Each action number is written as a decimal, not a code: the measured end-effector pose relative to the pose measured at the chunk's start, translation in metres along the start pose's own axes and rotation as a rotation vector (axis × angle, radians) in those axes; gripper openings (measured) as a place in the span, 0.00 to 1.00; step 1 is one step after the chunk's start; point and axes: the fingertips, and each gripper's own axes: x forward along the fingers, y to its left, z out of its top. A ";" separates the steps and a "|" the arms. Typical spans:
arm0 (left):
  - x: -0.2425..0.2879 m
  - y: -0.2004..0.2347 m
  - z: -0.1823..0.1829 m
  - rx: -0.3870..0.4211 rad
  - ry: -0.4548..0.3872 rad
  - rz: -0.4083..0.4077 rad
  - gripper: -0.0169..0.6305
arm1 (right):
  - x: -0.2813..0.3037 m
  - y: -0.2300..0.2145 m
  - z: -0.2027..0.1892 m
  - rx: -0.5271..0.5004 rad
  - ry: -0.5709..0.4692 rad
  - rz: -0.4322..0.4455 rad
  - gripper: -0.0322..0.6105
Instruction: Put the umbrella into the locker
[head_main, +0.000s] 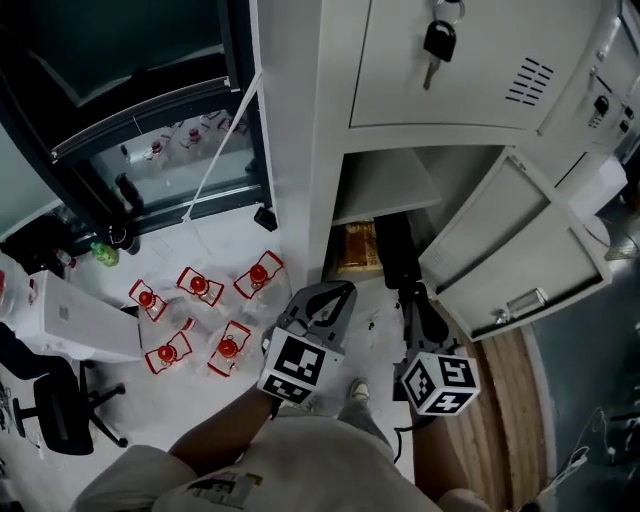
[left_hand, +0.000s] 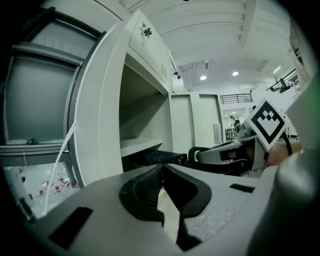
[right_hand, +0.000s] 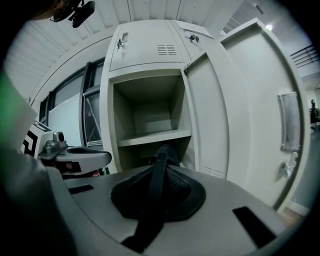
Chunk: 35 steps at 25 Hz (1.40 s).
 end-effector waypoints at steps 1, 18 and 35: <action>0.003 0.002 0.001 -0.003 -0.001 0.012 0.04 | 0.005 -0.003 0.002 -0.004 0.001 0.009 0.08; 0.059 0.015 0.012 -0.042 0.038 0.227 0.04 | 0.086 -0.039 0.025 -0.075 0.046 0.224 0.08; 0.090 0.028 -0.002 -0.051 0.087 0.297 0.04 | 0.147 -0.044 0.017 -0.095 0.071 0.246 0.08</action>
